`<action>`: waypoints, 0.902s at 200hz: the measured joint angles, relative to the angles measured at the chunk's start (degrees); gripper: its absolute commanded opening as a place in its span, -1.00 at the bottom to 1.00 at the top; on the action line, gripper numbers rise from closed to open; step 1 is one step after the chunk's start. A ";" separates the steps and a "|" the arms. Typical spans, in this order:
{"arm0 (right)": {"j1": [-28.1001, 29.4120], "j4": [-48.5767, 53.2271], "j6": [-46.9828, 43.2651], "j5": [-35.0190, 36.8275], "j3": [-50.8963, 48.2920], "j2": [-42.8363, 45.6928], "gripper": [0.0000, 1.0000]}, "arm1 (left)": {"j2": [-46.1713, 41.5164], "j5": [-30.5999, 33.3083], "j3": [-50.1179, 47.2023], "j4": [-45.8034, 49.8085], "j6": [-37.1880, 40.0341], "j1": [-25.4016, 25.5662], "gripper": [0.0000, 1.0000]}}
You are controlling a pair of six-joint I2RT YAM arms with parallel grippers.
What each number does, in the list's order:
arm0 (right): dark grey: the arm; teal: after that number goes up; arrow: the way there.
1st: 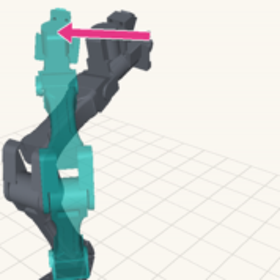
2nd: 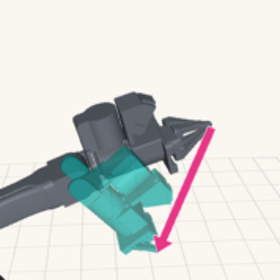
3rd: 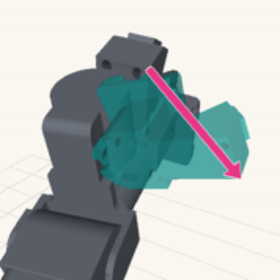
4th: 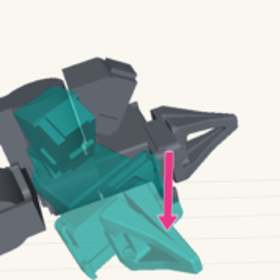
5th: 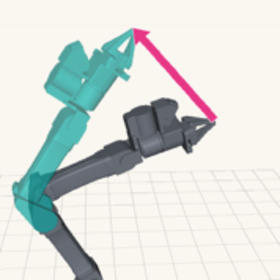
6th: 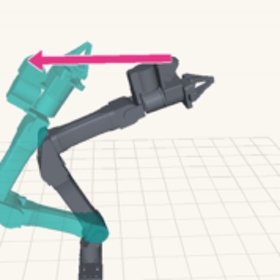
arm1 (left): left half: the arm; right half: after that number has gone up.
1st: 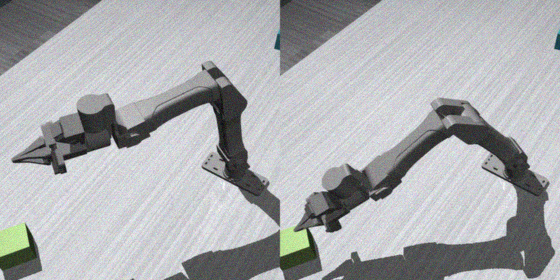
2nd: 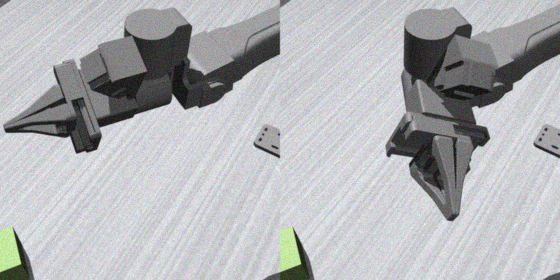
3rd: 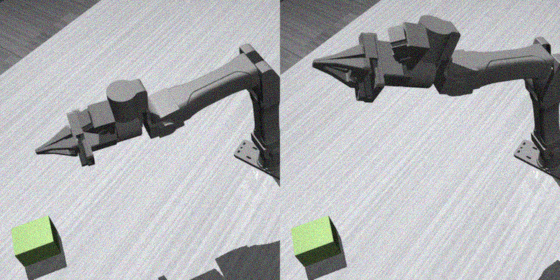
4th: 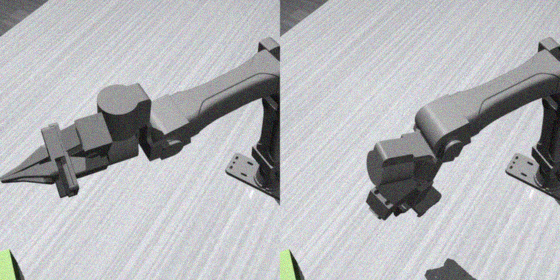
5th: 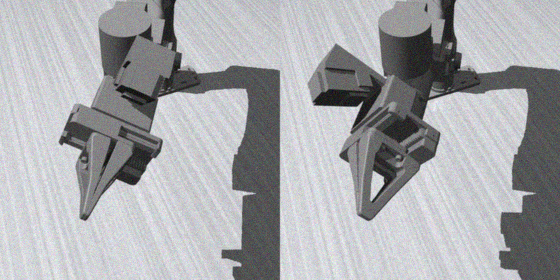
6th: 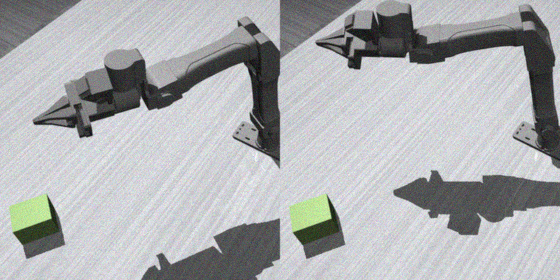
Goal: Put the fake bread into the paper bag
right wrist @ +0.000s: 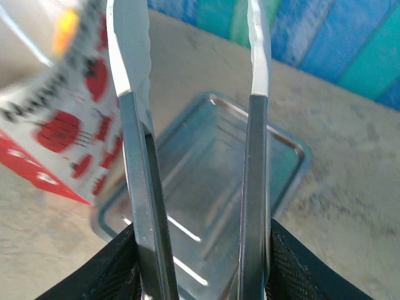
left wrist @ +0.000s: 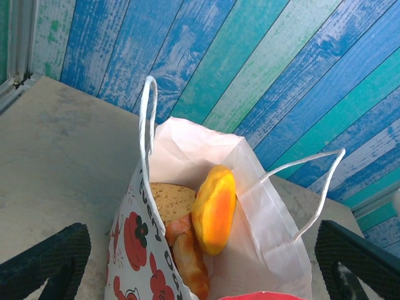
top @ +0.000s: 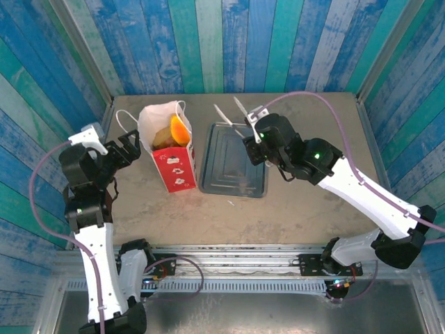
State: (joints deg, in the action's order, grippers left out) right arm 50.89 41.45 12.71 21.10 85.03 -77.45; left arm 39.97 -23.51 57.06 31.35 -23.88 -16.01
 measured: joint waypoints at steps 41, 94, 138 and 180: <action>-3.89 -5.79 2.51 -0.42 -12.39 -1.86 -0.01 | -0.35 0.57 -0.15 -0.44 -0.37 0.00 0.89; -5.33 -13.20 3.08 -0.39 -15.21 -13.79 -0.01 | -0.09 0.74 -0.81 -0.63 -0.35 0.00 0.89; -6.25 -19.65 3.63 -0.96 -16.26 -19.74 0.00 | -0.24 0.94 -2.23 -0.83 -0.33 0.00 0.89; -6.51 -22.64 4.59 -2.14 -18.53 -21.35 0.01 | -0.17 0.98 -2.40 -0.87 -0.33 0.00 0.88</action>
State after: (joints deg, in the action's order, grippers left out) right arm 44.38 18.81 17.30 18.96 66.50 -98.80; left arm 39.79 -22.52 54.65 30.48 -24.21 -16.01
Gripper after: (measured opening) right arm 0.506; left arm 0.942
